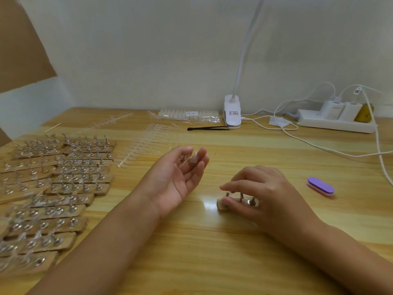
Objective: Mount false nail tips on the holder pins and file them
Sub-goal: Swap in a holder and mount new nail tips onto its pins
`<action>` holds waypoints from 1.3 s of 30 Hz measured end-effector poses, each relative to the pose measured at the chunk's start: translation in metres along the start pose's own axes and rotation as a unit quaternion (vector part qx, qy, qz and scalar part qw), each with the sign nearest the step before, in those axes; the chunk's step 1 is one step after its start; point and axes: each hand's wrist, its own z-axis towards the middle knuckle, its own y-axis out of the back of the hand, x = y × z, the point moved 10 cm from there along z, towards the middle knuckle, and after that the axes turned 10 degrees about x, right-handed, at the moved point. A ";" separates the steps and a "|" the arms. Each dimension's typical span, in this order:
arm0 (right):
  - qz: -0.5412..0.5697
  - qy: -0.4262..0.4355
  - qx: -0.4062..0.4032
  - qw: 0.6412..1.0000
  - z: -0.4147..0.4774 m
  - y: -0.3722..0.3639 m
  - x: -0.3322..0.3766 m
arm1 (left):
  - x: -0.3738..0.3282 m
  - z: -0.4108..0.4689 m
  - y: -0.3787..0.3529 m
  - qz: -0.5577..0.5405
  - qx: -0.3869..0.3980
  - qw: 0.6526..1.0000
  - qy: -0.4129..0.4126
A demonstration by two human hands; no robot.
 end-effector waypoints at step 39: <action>0.361 -0.164 -0.110 0.911 -0.006 0.038 -0.045 | 0.014 -0.019 -0.054 0.411 0.078 0.900 -0.121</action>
